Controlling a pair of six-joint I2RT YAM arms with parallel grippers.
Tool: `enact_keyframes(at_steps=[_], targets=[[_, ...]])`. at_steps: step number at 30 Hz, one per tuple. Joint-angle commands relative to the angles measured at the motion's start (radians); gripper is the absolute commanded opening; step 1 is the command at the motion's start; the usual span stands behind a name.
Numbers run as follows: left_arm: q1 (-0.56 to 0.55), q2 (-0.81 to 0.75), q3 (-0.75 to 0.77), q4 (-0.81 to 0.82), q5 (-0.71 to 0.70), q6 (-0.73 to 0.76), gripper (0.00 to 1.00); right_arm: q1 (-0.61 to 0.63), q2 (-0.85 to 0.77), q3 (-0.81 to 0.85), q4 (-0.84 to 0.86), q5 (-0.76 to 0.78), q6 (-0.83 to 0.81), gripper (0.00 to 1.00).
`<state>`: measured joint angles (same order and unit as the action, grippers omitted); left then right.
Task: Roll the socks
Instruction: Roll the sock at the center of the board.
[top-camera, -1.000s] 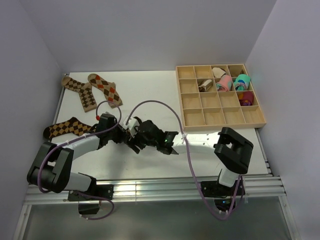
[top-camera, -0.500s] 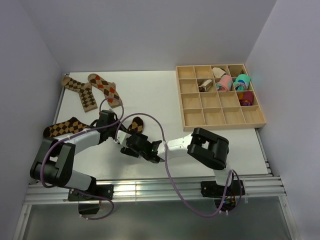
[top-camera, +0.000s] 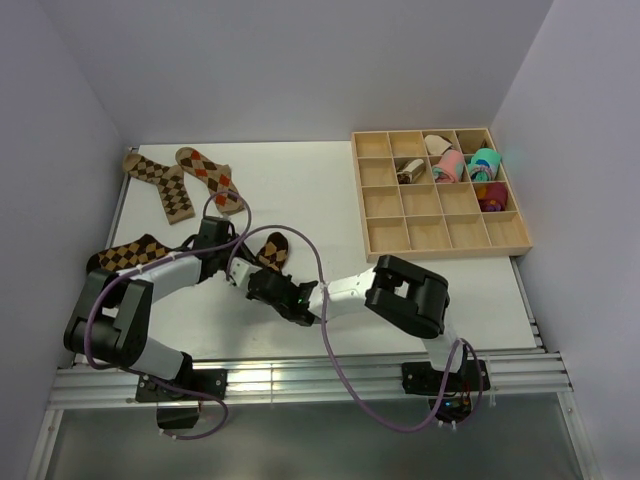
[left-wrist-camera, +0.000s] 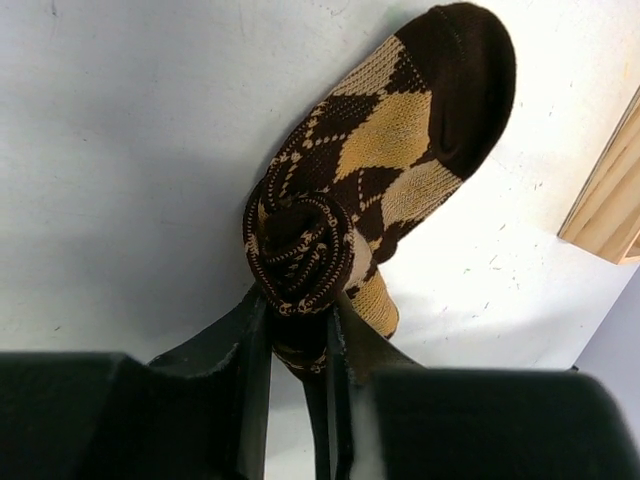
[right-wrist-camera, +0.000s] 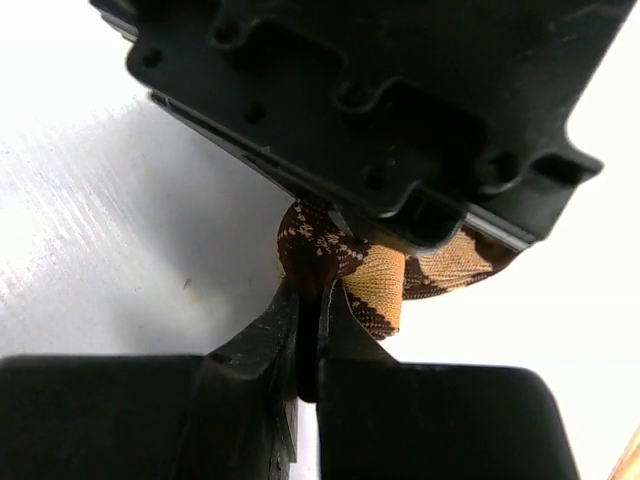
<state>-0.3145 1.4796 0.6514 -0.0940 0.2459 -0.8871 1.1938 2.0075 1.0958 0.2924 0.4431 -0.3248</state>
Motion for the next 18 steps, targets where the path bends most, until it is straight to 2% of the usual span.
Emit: enact_keyframes(at_steps=[1, 7, 11, 15, 18], targets=[[-0.009, -0.007, -0.015, -0.173, -0.025, 0.040, 0.27, -0.034, 0.014, 0.012, -0.120, -0.142, 0.065, 0.00], [0.037, -0.094, 0.017, -0.187, -0.103, 0.001, 0.57, -0.054, -0.042, 0.004, -0.236, -0.242, 0.095, 0.00], [0.072, -0.142, 0.045, -0.161, -0.169, -0.021, 0.61, -0.060, -0.065, -0.001, -0.274, -0.297, 0.104, 0.00], [0.072, -0.099, 0.091, -0.127, -0.177, -0.013, 0.58, -0.063, -0.078, 0.007, -0.318, -0.333, 0.113, 0.00], [0.072, -0.023, 0.126, -0.087, -0.162, -0.007, 0.42, -0.063, -0.082, 0.007, -0.331, -0.348, 0.116, 0.00]])
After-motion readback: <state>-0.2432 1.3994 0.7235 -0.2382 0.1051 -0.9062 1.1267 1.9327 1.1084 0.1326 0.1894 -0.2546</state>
